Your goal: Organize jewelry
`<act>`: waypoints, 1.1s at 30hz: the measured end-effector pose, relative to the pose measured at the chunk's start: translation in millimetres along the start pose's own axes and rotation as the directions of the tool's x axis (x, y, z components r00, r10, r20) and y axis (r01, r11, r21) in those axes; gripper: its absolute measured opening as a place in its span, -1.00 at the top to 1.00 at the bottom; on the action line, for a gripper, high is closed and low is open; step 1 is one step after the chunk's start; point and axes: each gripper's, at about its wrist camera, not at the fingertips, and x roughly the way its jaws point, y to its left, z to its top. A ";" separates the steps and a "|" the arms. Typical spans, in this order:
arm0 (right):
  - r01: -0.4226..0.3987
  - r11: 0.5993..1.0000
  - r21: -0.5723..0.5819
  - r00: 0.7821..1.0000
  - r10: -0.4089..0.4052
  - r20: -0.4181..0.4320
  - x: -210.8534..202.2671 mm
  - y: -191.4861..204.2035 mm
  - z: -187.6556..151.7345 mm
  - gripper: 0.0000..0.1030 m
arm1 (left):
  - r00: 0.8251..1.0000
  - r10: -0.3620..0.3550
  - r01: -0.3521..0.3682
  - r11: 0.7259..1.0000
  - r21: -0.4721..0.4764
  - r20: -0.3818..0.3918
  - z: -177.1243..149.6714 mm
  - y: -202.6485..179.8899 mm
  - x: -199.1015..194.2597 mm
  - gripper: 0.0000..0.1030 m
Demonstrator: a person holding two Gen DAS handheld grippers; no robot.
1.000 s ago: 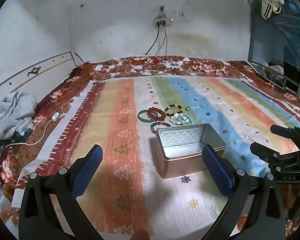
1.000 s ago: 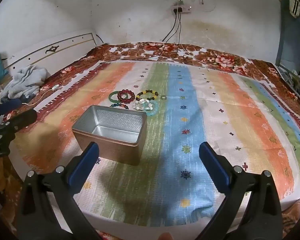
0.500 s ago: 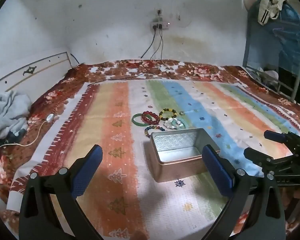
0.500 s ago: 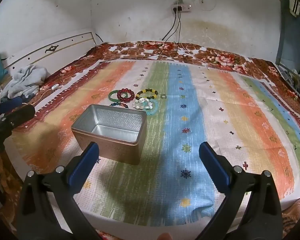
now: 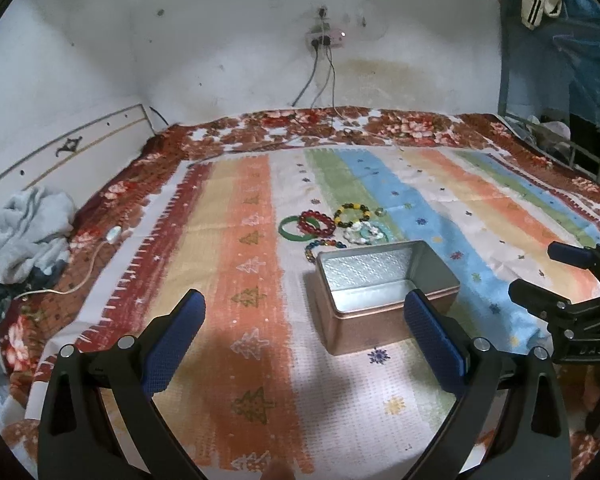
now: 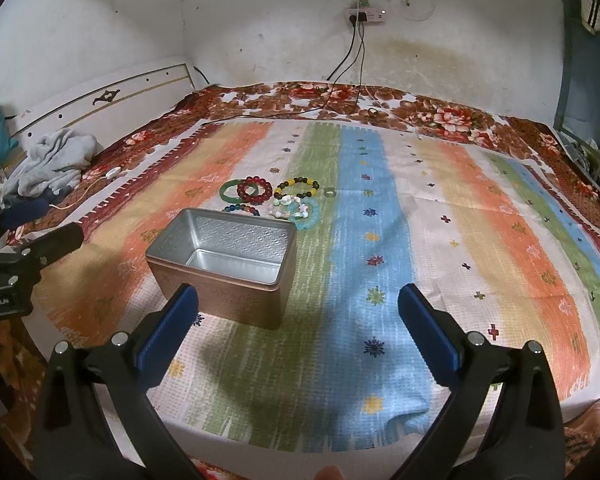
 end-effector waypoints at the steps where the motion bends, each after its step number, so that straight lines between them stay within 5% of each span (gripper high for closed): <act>1: -0.002 1.000 0.001 1.000 0.002 0.001 -0.2 -0.4 -0.4 -0.91 | 1.000 -0.014 0.014 1.000 0.001 -0.002 0.2 0.4 0.5 -0.89; 33: -0.028 0.999 0.034 0.999 0.028 -0.020 5.6 -6.4 5.6 -0.91 | 0.999 0.017 -0.018 1.000 -0.020 -0.041 -5.9 0.4 7.5 -0.89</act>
